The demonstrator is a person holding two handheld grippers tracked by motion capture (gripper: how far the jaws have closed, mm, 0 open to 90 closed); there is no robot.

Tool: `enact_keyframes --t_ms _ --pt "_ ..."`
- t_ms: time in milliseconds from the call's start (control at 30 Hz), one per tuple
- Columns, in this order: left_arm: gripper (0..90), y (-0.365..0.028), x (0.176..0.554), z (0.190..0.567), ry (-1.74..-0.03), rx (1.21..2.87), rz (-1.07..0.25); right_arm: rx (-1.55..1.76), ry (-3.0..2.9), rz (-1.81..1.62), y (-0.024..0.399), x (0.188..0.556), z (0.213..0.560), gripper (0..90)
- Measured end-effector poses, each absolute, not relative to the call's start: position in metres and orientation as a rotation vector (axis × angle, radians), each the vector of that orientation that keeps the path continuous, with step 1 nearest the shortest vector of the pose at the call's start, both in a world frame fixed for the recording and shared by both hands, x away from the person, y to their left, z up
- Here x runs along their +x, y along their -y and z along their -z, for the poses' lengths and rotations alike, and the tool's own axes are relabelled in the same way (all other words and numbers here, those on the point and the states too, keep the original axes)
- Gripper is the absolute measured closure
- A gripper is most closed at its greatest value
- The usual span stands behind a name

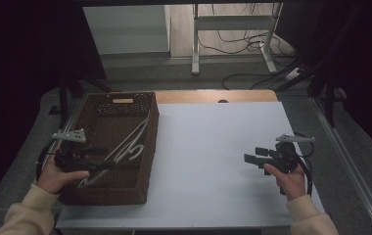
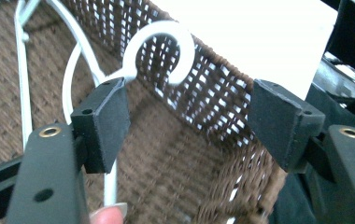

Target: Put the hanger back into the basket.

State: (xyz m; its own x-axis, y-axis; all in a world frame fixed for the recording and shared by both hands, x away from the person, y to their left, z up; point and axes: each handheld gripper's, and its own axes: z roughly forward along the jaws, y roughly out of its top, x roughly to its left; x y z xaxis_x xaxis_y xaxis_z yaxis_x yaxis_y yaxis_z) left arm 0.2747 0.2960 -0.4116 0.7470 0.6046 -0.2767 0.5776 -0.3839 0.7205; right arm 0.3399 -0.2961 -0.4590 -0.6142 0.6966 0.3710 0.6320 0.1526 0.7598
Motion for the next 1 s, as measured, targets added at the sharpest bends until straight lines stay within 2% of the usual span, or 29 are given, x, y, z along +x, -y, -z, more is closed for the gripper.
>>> enact_keyframes --t_ms 500,733,1000 --pt "27.4 -0.239 0.259 0.410 -0.852 2.026 -0.122 1.225 -2.359 -1.419 0.298 0.325 0.448 23.1" --pt "26.3 -0.212 0.255 0.419 -0.912 1.964 -0.188 1.083 -2.410 -1.349 0.299 0.314 0.446 21.8" --pt "25.5 -0.203 0.246 0.422 -0.921 2.009 -0.257 1.045 -2.408 -1.395 0.312 0.307 0.447 21.0"
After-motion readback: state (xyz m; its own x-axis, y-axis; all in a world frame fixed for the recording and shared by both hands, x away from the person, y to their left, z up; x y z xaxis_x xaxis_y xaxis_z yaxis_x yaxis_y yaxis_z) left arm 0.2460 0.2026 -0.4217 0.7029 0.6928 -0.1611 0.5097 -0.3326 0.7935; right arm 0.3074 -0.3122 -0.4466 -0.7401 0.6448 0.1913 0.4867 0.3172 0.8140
